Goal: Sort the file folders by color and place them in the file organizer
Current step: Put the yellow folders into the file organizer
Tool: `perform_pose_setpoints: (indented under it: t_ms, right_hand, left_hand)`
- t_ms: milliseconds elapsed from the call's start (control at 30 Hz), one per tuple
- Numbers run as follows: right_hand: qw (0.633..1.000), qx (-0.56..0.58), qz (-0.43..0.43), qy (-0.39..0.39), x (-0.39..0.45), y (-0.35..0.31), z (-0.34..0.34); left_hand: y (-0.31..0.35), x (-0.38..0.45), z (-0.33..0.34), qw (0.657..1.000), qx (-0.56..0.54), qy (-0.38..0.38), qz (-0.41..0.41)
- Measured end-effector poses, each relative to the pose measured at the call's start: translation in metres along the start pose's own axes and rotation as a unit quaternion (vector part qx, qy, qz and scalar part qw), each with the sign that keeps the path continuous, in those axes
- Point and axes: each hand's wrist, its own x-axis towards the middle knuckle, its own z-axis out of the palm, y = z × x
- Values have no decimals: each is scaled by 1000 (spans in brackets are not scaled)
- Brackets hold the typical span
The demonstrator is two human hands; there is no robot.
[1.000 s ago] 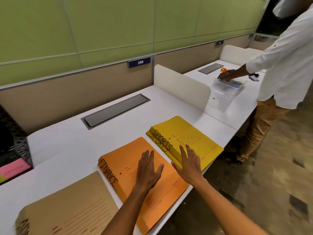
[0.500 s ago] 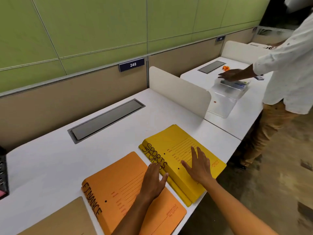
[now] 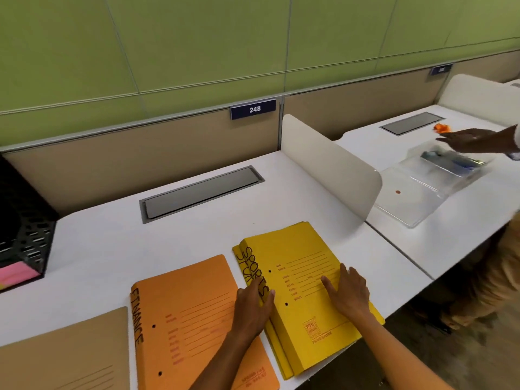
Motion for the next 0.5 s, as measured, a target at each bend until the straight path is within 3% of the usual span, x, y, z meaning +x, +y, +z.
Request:
perform_pose_setpoints:
  t_ms: [133,267,400,500]
  right_hand:
    - [1000,-6,-15,27,1,-2,1]
    - [1000,16,-1,16,7,-5,-9]
    - [999,50,10,4,13,0,-10]
    - [998,69,13,1,15,1,-9]
  left_hand:
    - [14,1,10,986,-128,49,-90]
    - [29,2,11,939,-279,93,-177]
    - [26,-3,14,914,-334,82,-216]
    - [26,-13,21,905,-374,46,-198]
